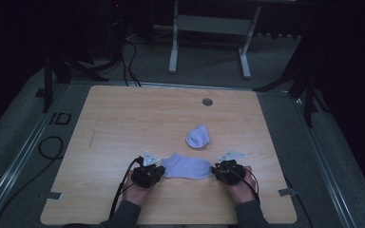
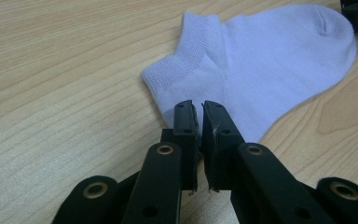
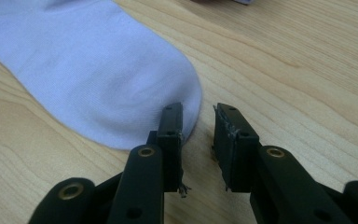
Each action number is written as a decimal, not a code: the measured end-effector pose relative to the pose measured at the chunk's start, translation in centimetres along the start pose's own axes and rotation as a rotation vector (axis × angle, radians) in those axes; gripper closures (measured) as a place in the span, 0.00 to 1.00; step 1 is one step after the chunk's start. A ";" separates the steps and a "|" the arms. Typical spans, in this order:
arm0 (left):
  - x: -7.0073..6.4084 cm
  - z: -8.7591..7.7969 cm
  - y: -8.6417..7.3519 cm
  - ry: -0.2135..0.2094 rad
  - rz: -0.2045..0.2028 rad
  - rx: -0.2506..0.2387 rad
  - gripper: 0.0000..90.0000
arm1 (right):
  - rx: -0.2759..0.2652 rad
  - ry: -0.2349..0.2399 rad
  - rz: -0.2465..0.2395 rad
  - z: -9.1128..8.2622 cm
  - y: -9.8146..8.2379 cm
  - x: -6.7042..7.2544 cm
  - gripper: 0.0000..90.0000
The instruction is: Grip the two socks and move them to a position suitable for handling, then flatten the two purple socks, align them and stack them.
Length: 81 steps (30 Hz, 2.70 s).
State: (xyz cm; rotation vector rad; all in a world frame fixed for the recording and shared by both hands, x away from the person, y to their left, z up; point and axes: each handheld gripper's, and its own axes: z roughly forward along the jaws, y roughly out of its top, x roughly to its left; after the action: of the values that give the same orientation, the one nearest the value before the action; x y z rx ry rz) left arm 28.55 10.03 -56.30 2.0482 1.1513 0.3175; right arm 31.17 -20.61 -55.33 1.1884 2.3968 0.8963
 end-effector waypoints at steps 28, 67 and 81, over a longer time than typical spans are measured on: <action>-0.1 -0.1 -0.1 -0.015 -0.017 -0.004 0.87 | -0.089 0.023 -0.086 -0.6 5.8 0.2 0.79; -0.1 0.0 -0.1 -0.026 -0.027 -0.009 0.85 | 0.062 0.030 -0.104 8.3 11.9 1.1 0.99; -0.1 0.0 -0.1 -0.025 -0.023 -0.008 0.85 | -0.141 0.078 0.015 3.3 13.7 1.1 0.99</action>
State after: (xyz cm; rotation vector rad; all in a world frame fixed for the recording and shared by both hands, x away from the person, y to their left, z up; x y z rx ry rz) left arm 28.40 10.01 -56.34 2.0246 1.1562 0.2843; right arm 40.43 -12.14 -48.75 1.1396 2.3426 1.1153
